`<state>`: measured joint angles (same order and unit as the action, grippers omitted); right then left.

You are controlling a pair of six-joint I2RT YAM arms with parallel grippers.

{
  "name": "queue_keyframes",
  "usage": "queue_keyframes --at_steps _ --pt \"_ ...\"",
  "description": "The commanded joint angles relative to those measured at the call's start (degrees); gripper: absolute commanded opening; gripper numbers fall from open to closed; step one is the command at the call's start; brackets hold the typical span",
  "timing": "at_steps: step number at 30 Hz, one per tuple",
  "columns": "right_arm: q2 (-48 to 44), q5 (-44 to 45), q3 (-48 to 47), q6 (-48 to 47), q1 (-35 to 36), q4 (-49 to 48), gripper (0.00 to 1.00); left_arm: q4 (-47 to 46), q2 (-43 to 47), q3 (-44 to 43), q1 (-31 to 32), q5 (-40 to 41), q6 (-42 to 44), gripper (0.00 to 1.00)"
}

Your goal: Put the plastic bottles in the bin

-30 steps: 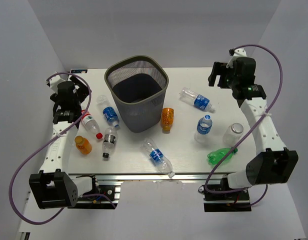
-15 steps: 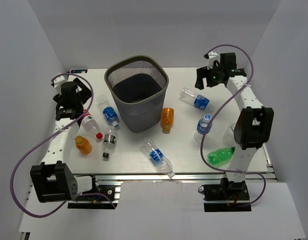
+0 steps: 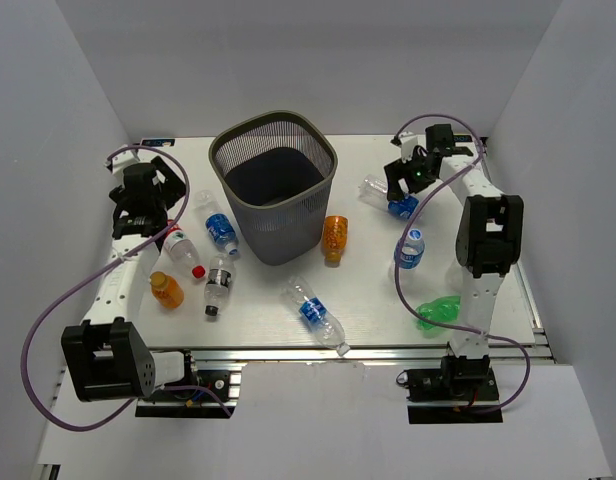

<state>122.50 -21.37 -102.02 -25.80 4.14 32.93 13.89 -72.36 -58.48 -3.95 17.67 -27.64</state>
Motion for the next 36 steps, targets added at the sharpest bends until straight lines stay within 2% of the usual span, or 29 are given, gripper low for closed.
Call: queue_keyframes --at_steps 1,8,10,11,13,14,18,22,25,28,30,33,36 --pt "3.09 2.29 -3.18 -0.92 -0.19 -0.76 0.89 -1.5 -0.15 0.21 0.17 -2.38 1.53 0.98" --pt "5.38 4.05 -2.66 -2.15 0.87 -0.67 0.89 -0.79 -1.47 -0.4 0.17 -1.94 0.92 0.98" --pt "5.56 4.4 -3.45 -1.45 0.95 -0.76 0.84 -0.53 -1.91 -0.76 0.17 -2.81 0.83 0.98" --pt "5.39 4.49 -4.06 -0.92 0.96 -0.59 0.69 -0.36 -2.08 -0.93 0.17 -3.08 0.83 0.98" --pt "3.73 4.67 -6.43 -0.04 0.95 -0.41 0.46 0.08 -2.35 -1.11 0.17 -2.82 0.92 0.98" --pt "2.84 4.93 -7.22 0.48 0.96 -0.49 0.43 0.08 -2.35 -1.11 0.17 -2.9 1.01 0.98" --pt "-2.95 5.72 -12.58 3.72 0.87 -0.94 0.42 1.39 -2.87 -2.33 0.17 -3.78 0.13 0.98" --pt "-10.32 -0.86 -22.33 5.67 2.26 1.0 0.41 3.78 -4.19 -3.84 0.17 -4.84 -0.83 0.98" --pt "-17.8 -1.84 -21.65 7.25 6.64 -4.35 0.42 3.78 -4.46 -3.49 0.17 -4.58 -1.71 0.98" --pt "-25.36 -2.1 -15.07 9.7 13.75 -15.4 0.46 3.95 -4.72 -3.49 0.17 -4.49 -2.33 0.98" --pt "-28.79 -3.94 -10.32 10.86 17.02 -23.74 0.46 3.86 -4.46 -3.14 0.17 -4.49 -3.12 0.98" --pt "-28.72 -9.28 -11.09 18.04 21.69 -30.26 0.44 3.95 -4.9 -2.69 0.08 -3.43 -4.26 0.98" --pt "-26.36 -20.88 -11.1 29.47 22.4 -38.0 0.47 4.3 -6.04 -2.69 0.17 -2.38 -4.7 0.98"
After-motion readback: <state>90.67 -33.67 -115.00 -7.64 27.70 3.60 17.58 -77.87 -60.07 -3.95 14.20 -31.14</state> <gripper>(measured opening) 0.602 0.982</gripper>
